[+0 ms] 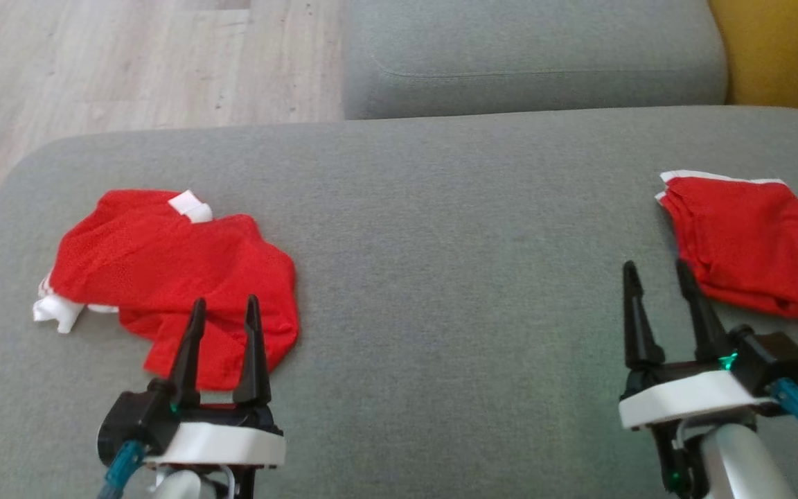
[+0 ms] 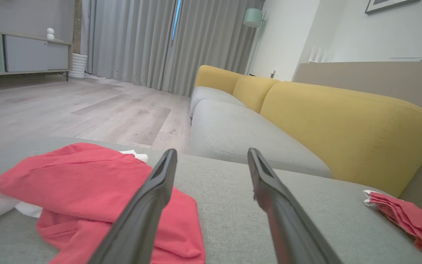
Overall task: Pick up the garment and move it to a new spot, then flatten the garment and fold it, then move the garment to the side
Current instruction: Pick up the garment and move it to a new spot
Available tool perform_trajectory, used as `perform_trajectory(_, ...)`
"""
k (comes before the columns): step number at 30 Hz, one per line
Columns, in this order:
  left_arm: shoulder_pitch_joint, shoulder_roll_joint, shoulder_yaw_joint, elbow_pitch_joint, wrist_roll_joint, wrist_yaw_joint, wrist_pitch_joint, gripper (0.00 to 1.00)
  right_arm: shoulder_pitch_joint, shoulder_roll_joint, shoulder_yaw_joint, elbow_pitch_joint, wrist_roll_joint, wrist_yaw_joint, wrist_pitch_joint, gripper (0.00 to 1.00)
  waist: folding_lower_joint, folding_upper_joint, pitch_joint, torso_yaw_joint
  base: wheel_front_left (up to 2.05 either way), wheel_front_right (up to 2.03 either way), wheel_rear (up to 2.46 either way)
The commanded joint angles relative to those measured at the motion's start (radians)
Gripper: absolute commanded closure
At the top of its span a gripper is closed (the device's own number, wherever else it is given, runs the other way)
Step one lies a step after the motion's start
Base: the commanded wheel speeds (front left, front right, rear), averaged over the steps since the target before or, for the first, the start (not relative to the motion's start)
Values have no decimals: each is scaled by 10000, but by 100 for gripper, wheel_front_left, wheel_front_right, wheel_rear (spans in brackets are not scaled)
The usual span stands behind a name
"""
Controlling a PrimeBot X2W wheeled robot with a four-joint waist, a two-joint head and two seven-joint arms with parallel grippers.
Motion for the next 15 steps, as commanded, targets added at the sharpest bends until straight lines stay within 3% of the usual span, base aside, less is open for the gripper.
perform_trajectory(1,-449,51,449,-291,6,105,-51,0,-259,-36,377,-256,72,37,-93,0,0,-1,-37,156,0,0,0)
perform_trajectory(15,-424,51,595,-151,182,133,-51,0,-12,-36,1121,-34,330,37,-93,0,0,-1,-90,1734,0,0,0)
